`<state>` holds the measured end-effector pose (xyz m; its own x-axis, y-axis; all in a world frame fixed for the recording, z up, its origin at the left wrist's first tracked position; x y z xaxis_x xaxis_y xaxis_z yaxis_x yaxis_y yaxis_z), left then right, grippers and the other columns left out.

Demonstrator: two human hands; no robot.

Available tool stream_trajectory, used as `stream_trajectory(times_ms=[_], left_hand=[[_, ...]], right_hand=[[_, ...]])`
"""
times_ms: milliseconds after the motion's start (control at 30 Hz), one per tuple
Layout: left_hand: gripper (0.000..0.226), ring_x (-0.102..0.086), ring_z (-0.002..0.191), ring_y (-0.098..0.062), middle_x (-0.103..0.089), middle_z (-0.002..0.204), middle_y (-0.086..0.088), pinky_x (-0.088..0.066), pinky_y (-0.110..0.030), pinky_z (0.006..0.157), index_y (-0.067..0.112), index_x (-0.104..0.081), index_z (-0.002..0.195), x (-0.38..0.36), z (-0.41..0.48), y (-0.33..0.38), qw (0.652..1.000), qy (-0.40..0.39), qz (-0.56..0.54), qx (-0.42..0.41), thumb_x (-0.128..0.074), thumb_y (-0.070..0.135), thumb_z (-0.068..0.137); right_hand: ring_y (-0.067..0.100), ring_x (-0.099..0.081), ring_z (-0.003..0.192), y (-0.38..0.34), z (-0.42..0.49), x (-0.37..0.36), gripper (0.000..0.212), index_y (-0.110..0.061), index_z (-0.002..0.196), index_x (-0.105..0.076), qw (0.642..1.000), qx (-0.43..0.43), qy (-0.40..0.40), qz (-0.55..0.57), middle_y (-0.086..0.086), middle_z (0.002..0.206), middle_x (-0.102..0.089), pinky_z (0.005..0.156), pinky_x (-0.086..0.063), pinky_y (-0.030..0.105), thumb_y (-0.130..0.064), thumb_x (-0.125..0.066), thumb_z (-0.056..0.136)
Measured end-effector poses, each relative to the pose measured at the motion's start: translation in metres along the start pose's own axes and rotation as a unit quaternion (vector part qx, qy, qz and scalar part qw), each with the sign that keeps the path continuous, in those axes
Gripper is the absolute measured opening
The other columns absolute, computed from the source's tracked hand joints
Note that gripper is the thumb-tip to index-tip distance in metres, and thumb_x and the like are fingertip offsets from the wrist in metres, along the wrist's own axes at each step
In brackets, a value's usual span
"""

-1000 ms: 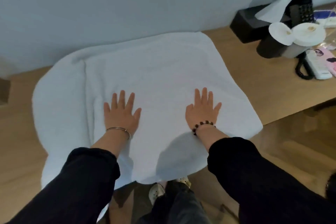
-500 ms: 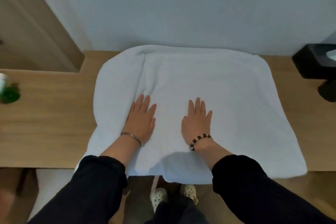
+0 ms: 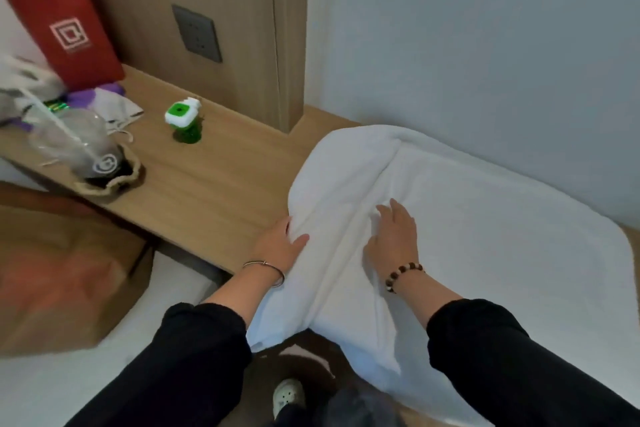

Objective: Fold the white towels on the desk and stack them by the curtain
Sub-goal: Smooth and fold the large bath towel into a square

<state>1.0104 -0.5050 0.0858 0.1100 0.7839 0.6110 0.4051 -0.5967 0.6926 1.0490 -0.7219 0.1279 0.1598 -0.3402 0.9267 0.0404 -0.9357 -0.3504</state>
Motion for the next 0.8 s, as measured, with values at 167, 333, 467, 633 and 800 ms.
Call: stream_trajectory(times_ms=[167, 333, 467, 633, 800], left_hand=[[0.025, -0.053, 0.077, -0.017, -0.059, 0.089, 0.0, -0.036, -0.024, 0.057, 0.017, -0.057, 0.088, 0.001, 0.008, -0.013, 0.991, -0.049, -0.047, 0.111, -0.067, 0.039, 0.083], [0.021, -0.046, 0.062, -0.009, -0.05, 0.067, 0.007, -0.03, -0.016, 0.049, 0.021, -0.055, 0.07, 0.005, 0.013, -0.011, 0.987, -0.055, -0.091, 0.116, -0.073, 0.028, 0.08], [0.026, -0.041, 0.059, -0.008, -0.047, 0.059, 0.007, -0.029, -0.017, 0.048, 0.018, -0.059, 0.062, 0.014, 0.014, -0.015, 0.987, -0.01, -0.111, 0.116, -0.069, 0.028, 0.084], [0.006, -0.047, 0.041, 0.006, -0.054, 0.049, 0.019, -0.032, -0.006, 0.043, 0.016, -0.074, 0.079, 0.029, 0.014, -0.02, 0.985, -0.014, -0.122, 0.124, -0.074, 0.021, 0.078], [0.03, -0.054, 0.049, -0.004, -0.061, 0.063, 0.003, -0.04, -0.013, 0.048, 0.017, -0.063, 0.076, 0.023, 0.009, -0.013, 0.98, -0.105, -0.079, 0.15, -0.066, 0.046, 0.083]], right_hand=[[0.028, -0.021, 0.142, -0.106, 0.043, -0.007, 0.065, -0.008, 0.143, -0.035, 0.979, 0.196, -0.044, -0.04, 0.017, 0.153, -0.025, 0.117, -0.015, 0.037, -0.003, -0.054, 0.081], [0.026, -0.026, 0.137, -0.167, 0.079, -0.041, 0.064, -0.023, 0.143, -0.038, 0.889, 0.352, -0.215, -0.199, 0.007, 0.149, -0.032, 0.111, -0.024, 0.037, -0.002, -0.051, 0.083], [0.022, -0.035, 0.126, -0.184, 0.08, -0.068, 0.049, -0.031, 0.132, -0.05, 0.761, 0.469, -0.279, -0.352, -0.002, 0.139, -0.045, 0.105, -0.026, 0.035, -0.011, -0.053, 0.087], [0.025, -0.049, 0.111, -0.178, 0.066, -0.094, 0.033, -0.024, 0.112, -0.062, 0.654, 0.499, -0.371, -0.43, 0.003, 0.105, -0.058, 0.095, -0.046, 0.039, -0.017, -0.054, 0.081], [0.021, -0.049, 0.088, -0.2, 0.092, -0.068, 0.013, -0.017, 0.071, -0.049, 0.698, 0.529, -0.33, -0.351, 0.005, 0.089, -0.059, 0.078, -0.05, 0.036, -0.018, -0.061, 0.074]])
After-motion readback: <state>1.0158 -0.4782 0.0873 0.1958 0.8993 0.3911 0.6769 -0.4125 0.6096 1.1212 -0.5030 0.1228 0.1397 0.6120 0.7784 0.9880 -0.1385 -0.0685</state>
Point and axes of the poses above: each hand's wrist, its own z-axis towards the middle knuckle, its own x-axis out of the back of the hand, y = z × x, the point moved 8 cm from there along z, towards the middle knuckle
